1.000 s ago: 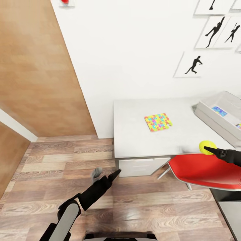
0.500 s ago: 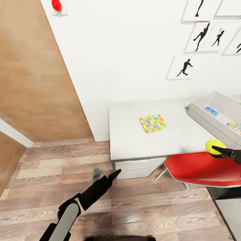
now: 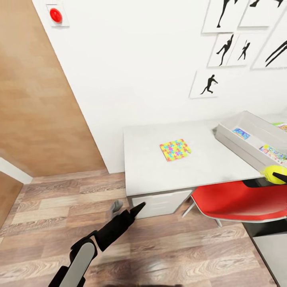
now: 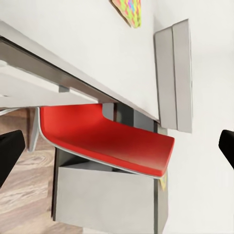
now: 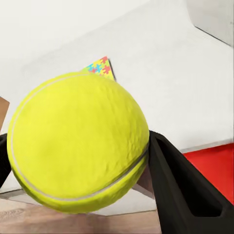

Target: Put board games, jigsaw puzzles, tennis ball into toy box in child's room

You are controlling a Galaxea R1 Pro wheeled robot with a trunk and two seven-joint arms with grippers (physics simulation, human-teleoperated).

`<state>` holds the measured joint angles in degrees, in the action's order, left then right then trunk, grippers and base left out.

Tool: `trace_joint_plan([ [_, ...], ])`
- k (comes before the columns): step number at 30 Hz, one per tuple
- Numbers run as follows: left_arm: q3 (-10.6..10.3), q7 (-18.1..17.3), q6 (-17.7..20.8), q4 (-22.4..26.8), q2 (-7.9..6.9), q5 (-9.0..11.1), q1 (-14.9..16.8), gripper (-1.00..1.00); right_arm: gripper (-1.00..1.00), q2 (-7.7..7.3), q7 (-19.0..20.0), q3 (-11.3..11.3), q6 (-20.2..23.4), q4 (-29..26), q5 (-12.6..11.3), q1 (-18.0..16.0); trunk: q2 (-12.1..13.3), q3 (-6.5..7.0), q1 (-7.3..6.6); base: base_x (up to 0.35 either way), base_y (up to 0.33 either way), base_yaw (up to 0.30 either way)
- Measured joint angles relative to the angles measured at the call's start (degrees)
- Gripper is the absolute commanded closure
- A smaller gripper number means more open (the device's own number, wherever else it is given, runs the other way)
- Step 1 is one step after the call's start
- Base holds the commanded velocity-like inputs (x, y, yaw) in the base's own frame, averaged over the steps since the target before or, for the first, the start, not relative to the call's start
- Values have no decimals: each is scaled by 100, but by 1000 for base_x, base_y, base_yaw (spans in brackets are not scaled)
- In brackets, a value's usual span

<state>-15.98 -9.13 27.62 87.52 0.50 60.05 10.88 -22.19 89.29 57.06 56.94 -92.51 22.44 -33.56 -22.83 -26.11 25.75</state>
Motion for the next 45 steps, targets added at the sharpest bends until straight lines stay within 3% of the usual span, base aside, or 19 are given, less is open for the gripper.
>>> trace_joint_plan([
  [6,-23,0,-13,0,0,-1,0,-100,100,-29,0,145,1,0,-1,-7,0,56,0,6,-1,-109],
  [17,-111,-1,-39,3,-10,-19,0,-100,100,-38,-1,202,-4,-1,0,-18,0,159,-2,121,-125,-90],
  [25,-144,-1,-45,-1,3,-265,3,-100,100,-39,-1,211,0,-2,0,-19,0,232,-2,197,-198,-43],
  [31,-157,14,-45,94,44,-319,37,-100,100,-33,0,207,1,-1,0,-25,0,285,-1,113,-108,-7],
  [33,-220,58,-14,247,154,-327,201,-100,100,-32,0,206,1,0,0,-28,0,302,0,40,-39,-2],
  [38,-474,284,79,366,261,-334,663,-100,100,-34,0,207,2,0,0,-36,1,346,0,22,-21,-1],
  [39,-599,516,178,396,308,-304,962,-100,100,-37,0,209,2,0,0,-40,1,355,1,12,-11,-1],
  [40,-603,524,182,396,309,-312,984,-100,100,-37,0,209,2,0,0,-40,1,363,0,9,-9,-1],
  [45,-923,1217,465,426,498,-228,1566,-100,100,-71,0,210,3,0,0,-44,1,406,0,5,-5,0],
])
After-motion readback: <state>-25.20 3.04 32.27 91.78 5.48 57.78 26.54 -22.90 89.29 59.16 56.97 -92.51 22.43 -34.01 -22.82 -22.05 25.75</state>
